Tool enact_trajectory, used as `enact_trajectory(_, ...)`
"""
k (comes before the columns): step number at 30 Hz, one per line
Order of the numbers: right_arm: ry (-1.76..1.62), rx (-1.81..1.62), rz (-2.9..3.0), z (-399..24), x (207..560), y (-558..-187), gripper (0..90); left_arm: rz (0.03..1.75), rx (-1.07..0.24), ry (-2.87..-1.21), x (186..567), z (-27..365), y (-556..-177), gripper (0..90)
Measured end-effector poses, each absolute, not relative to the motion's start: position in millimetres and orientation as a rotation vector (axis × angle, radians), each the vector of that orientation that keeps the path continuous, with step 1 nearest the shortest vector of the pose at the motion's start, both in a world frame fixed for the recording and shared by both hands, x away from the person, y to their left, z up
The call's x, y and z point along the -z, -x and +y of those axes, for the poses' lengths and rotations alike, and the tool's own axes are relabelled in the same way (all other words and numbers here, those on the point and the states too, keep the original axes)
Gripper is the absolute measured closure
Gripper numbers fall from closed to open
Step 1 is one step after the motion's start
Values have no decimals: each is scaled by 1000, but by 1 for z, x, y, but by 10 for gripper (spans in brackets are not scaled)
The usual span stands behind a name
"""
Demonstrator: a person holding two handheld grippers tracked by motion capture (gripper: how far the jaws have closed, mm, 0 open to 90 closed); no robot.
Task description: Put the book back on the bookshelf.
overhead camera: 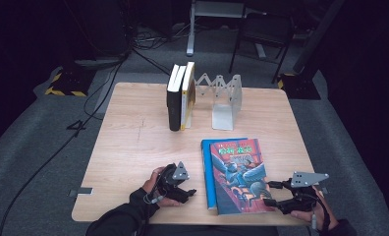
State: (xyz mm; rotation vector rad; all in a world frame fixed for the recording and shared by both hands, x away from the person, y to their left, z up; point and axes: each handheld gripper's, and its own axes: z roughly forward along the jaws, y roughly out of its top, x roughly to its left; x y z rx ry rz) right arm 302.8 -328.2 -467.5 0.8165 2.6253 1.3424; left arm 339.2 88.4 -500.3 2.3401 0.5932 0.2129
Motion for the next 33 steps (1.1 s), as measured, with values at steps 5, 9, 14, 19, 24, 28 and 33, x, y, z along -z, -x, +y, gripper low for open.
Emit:
enact_trajectory(5, -822, -1344, 2616, -322, 468, -302, 283, 588, -214, -2335, 501, 82, -346, 231)
enact_trajectory(9, -803, -1348, 2608, -309, 468, -300, 295, 593, -233, -2334, 500, 80, -352, 231)
enact_trajectory(14, -786, -1338, 2600, -295, 467, -301, 303, 610, -235, -2330, 500, 81, -358, 231)
enact_trajectory(19, -787, -1328, 2599, -281, 467, -304, 331, 626, -246, -2326, 500, 80, -367, 231)
enact_trajectory(24, -804, -1308, 2568, -264, 467, -310, 339, 621, -265, -2325, 500, 82, -372, 250)
enact_trajectory(28, -783, -1292, 2550, -261, 466, -315, 334, 627, -277, -2333, 499, 85, -373, 253)
enact_trajectory(33, -699, -1255, 2583, -274, 460, -311, 342, 644, -289, -2319, 490, 98, -366, 259)
